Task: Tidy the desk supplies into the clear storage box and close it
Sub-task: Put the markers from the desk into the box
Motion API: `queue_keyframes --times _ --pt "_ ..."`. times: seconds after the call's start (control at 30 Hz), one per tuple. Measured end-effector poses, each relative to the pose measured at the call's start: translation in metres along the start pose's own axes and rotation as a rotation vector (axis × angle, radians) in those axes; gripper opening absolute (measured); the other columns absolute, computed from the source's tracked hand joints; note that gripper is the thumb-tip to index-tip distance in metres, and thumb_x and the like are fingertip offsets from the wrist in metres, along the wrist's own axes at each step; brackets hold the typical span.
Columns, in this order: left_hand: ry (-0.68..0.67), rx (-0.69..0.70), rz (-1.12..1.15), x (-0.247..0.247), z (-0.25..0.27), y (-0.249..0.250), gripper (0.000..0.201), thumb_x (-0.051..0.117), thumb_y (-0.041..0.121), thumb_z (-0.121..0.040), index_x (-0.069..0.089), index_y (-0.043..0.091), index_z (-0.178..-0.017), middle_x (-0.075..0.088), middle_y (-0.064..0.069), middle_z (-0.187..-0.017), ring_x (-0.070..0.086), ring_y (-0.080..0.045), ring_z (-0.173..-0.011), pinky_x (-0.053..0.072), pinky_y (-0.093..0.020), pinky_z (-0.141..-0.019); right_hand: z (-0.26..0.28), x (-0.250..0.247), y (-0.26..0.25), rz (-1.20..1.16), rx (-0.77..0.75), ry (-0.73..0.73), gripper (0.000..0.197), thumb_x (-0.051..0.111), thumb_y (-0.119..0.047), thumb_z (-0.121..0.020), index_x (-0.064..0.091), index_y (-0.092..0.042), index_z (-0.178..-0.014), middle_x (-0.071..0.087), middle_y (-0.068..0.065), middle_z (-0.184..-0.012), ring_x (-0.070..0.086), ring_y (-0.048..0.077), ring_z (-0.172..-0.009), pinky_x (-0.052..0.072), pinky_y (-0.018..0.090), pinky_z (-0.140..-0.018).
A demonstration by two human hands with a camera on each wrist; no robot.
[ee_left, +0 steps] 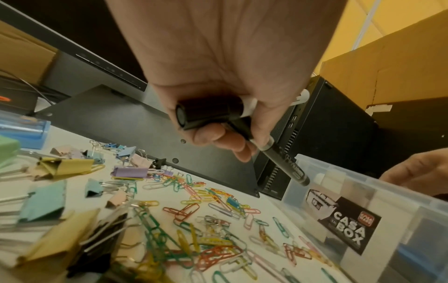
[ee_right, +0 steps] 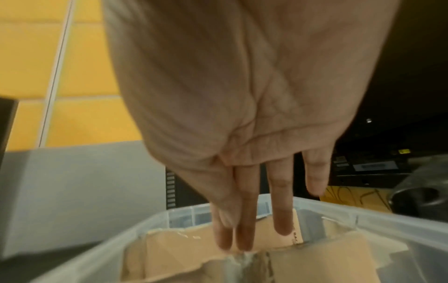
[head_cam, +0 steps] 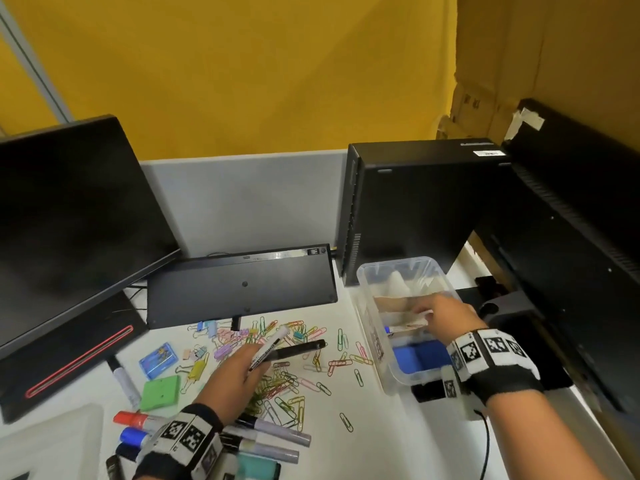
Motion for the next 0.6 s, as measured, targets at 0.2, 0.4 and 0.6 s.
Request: queue_keyframes --times 0.2,0.4,0.6 --pt "-0.019 0.066 0.181 0.002 0.005 0.044 0.018 0.047 0.031 -0.095 0.048 0.043 -0.108 0.063 0.013 -0.103 0.057 0.004 -0.090 0.045 -0.012 -0.069 0.050 -0.001 -0.031 -0.531 -0.276 0.428 0.021 0.049 -0.013 -0.095 0.062 -0.026 -0.104 0.059 -0.016 -0.102 0.056 -0.002 -0.095 0.042 0.010 -0.080" --pt "-0.044 0.154 0.237 0.017 -0.008 0.090 0.017 0.046 0.031 -0.096 0.052 0.035 -0.112 0.060 0.009 -0.094 0.055 -0.001 -0.072 0.049 -0.016 -0.062 0.056 0.025 -0.070 -0.962 -0.349 -0.107 0.022 0.056 -0.022 -0.093 0.060 -0.021 -0.114 0.065 -0.002 -0.109 0.067 0.009 -0.093 0.055 0.026 -0.081" --pt "-0.034 0.149 0.190 0.017 -0.010 0.086 0.031 0.043 0.038 -0.096 0.044 0.036 -0.127 0.052 0.016 -0.106 0.057 0.000 -0.081 0.050 -0.017 -0.065 0.053 0.003 -0.050 -0.905 -0.272 0.172 0.008 0.054 -0.014 -0.093 0.062 -0.017 -0.092 0.066 0.002 -0.087 0.065 0.007 -0.077 0.050 0.014 -0.065"
Point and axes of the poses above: each hand's wrist, its own z-axis away from the middle knuckle, its own x-axis out of the palm, y = z × x, the point moved 3 cm from there along -z, towards the middle knuckle
